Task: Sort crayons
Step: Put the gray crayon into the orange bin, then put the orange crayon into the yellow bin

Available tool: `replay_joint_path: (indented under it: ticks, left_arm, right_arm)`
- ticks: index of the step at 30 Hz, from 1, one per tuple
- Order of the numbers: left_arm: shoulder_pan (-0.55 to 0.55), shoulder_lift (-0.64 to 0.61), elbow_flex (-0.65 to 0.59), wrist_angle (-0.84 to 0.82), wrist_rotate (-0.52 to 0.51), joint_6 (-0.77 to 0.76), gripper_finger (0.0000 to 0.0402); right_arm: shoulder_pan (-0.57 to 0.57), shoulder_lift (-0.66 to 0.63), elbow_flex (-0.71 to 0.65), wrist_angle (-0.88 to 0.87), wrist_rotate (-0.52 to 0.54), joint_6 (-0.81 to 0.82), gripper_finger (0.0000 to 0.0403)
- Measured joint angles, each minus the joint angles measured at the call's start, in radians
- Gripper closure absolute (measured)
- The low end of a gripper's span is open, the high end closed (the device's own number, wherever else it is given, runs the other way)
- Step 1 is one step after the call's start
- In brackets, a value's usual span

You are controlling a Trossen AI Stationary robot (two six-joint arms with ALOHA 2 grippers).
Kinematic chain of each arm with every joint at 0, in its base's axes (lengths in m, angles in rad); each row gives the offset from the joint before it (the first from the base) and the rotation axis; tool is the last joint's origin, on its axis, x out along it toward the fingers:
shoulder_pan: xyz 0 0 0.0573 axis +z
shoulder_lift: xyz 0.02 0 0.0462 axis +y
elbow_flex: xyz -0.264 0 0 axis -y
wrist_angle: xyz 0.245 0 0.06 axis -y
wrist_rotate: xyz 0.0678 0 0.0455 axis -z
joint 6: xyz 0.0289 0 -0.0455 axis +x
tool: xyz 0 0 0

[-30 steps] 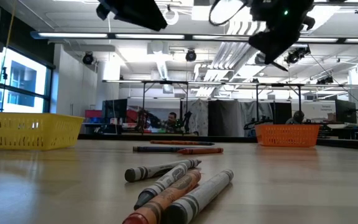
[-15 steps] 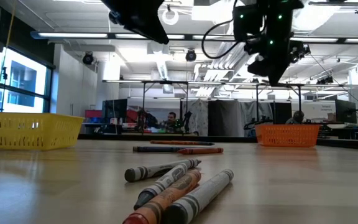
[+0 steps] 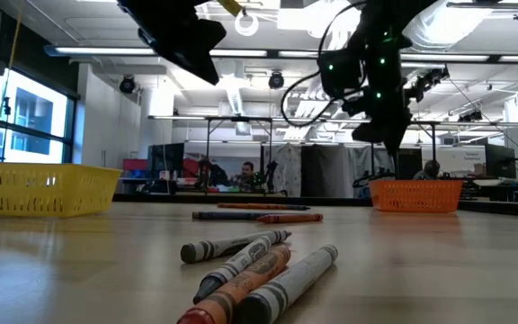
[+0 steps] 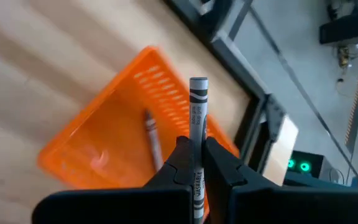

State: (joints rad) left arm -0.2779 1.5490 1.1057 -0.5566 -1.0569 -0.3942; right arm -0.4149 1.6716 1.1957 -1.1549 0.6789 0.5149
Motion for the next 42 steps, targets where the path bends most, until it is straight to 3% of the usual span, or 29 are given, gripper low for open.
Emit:
replay_joint_path:
  ticks: [13, 21, 33, 38, 42]
  left_arm:
    - [-0.005, 0.000, 0.000, -0.006, 0.000, -0.006, 0.0323]
    - [-0.005, 0.000, 0.000, -0.007, 0.000, -0.005, 0.0323]
    - [-0.005, -0.001, 0.000, -0.007, -0.001, -0.005, 0.0323]
    - [-0.005, -0.001, 0.000, -0.014, 0.001, -0.006, 0.0323]
    - [-0.005, -0.001, -0.003, -0.020, 0.004, -0.017, 0.0323]
  right_arm:
    - [-0.005, 0.085, 0.000, -0.043, -0.081, -0.053, 0.0400]
    - [-0.018, 0.084, 0.000, -0.045, -0.083, -0.097, 0.0364]
    - [-0.039, 0.084, 0.000, -0.049, -0.090, -0.103, 0.0341]
    - [-0.009, 0.083, 0.000, -0.247, -0.156, -0.006, 0.0339]
    - [0.100, 0.056, 0.000, -0.425, -0.194, 0.099, 0.0339]
